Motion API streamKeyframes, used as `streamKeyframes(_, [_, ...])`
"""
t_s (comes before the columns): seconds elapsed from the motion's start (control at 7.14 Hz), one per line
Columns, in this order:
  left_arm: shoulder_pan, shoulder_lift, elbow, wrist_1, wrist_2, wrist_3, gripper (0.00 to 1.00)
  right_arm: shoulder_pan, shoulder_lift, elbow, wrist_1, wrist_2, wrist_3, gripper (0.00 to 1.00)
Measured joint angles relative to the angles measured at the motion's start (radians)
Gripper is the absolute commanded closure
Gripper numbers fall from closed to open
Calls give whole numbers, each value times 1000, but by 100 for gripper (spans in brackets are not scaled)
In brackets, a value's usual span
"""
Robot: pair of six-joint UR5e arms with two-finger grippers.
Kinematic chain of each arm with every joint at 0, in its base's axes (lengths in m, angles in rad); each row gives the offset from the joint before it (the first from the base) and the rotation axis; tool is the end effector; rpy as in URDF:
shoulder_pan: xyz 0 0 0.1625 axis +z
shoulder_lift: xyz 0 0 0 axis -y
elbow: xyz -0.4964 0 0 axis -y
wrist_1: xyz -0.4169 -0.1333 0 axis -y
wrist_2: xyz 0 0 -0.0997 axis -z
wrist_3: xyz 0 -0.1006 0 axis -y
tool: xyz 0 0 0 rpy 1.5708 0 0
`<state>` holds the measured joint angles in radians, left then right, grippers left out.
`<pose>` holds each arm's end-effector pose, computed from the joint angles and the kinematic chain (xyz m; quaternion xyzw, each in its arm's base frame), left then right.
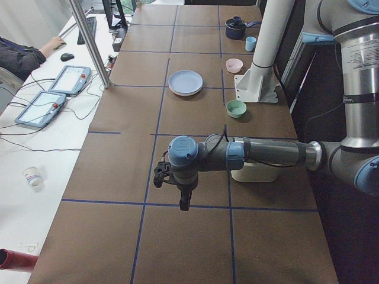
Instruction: Stack three plates with pink and blue
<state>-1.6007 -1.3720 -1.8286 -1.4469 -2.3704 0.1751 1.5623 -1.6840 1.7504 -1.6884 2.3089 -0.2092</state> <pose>-0.0735 -0.4111 0.7010 0.0101 0.3900 0.0542 0.9191 0.0617 -0.4562 0.7075 0.0124 -0.3612 -0.0921 0.9278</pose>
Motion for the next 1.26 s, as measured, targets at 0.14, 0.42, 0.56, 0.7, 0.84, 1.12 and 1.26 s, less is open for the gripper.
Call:
streamKeyframes(0.14, [1, 7, 0, -1, -1, 1, 0, 2, -4, 0, 1, 0, -2, 0])
streamKeyframes(0.42, [1, 12, -2, -2, -2, 1, 0, 2, -5, 0, 1, 2, -2, 0])
streamKeyframes(0.56, [1, 12, -3, -3, -2, 1, 0, 2, -6, 0, 1, 3, -2, 0])
streamKeyframes(0.7, [1, 13, -3, -3, -3, 1, 0, 2, -6, 0, 1, 3, -2, 0])
streamKeyframes(0.84, [1, 15, -3, -3, -3, 1, 0, 2, -6, 0, 1, 4, -2, 0])
streamKeyframes(1.12, [1, 17, -3, -2, -2, 1, 0, 2, -6, 0, 1, 5, -2, 0])
streamKeyframes(1.26, [1, 18, -3, -2, -1, 1, 0, 2, -6, 0, 1, 5, -2, 0])
